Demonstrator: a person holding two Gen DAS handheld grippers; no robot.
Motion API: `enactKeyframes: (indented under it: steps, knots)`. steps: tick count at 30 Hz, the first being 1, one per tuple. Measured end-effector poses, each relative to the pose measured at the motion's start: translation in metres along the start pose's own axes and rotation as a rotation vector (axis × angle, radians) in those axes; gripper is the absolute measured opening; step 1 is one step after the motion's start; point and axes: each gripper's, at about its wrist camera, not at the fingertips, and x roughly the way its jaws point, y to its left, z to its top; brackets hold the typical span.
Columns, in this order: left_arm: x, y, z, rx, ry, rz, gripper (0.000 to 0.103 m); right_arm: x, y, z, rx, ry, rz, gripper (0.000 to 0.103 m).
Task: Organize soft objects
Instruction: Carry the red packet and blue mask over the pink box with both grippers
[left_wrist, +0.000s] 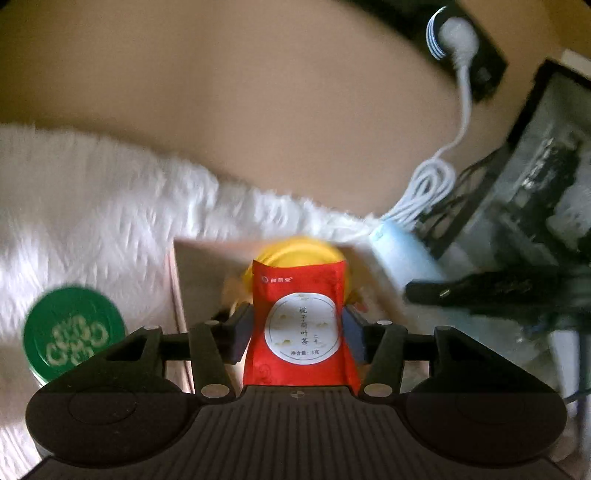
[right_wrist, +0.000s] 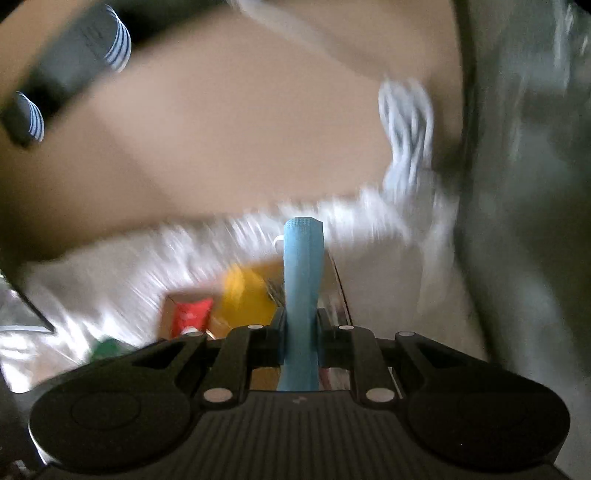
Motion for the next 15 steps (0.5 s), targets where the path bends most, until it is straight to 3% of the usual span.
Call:
enactKeyframes:
  steps: [3,6,12,15]
  knots:
    - [0.005,0.004,-0.002,0.024,0.016,0.016,0.063,0.029,0.002,-0.013,-0.022,0.059,-0.017,0.015]
    - [0.017,0.012,-0.001,0.022,0.076,0.032,0.064,0.040,0.007,-0.020,-0.052,0.059,-0.033,0.015]
    - [0.000,0.005,0.004,0.052,0.048,0.007,0.060,0.041,0.020,-0.018,-0.151,0.055,-0.057,0.020]
    - [-0.018,0.000,0.013,0.078,0.025,-0.036,0.060,0.021,0.020,-0.015,-0.175,0.033,-0.033,0.059]
